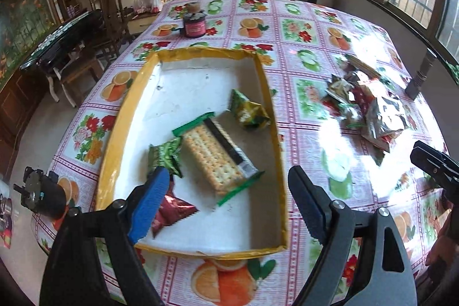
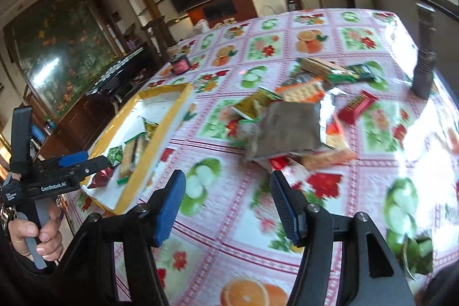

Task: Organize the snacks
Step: 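Move both open tools back toward the snack pile, then lower the left tool onto the yellow-green packet while the right tool nears the red bar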

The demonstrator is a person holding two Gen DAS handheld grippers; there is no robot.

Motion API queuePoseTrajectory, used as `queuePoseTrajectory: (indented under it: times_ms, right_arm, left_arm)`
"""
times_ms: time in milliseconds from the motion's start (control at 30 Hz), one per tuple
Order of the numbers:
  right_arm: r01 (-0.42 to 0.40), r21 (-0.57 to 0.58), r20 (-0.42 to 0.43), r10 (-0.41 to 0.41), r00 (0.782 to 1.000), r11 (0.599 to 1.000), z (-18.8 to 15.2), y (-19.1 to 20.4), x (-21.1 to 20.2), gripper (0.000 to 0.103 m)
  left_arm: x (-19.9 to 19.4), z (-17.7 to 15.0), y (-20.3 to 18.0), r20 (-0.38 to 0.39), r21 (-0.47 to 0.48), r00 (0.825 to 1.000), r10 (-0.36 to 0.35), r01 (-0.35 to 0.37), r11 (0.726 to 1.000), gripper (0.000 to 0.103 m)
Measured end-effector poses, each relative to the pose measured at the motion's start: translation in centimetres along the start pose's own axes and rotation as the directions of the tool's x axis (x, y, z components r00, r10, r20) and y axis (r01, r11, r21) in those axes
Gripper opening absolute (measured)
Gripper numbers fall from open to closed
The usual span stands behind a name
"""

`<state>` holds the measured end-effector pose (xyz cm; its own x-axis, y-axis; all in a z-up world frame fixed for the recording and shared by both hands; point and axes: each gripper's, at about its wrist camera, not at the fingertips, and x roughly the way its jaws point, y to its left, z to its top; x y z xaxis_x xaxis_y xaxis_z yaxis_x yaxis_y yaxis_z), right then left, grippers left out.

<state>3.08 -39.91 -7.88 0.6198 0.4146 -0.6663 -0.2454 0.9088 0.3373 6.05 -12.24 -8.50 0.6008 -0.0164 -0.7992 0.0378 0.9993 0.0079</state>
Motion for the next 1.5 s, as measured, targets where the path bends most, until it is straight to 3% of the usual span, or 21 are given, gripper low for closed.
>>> queuePoseTrajectory:
  times_ms: [867, 1500]
  right_arm:
    - [0.054, 0.108, 0.044, -0.059, 0.997, 0.993, -1.3, -5.9, -3.4, 0.066]
    - [0.076, 0.128, 0.045, -0.083, 0.996, 0.989, -1.2, -7.9, -3.8, 0.066]
  left_arm:
    - [-1.1, 0.0, -9.6, -0.025, 0.141, 0.991, -0.132, 0.134, 0.981, 0.089]
    - [2.5, 1.1, -12.1, -0.123, 0.119, 0.97, -0.207, 0.222, 0.968, 0.089]
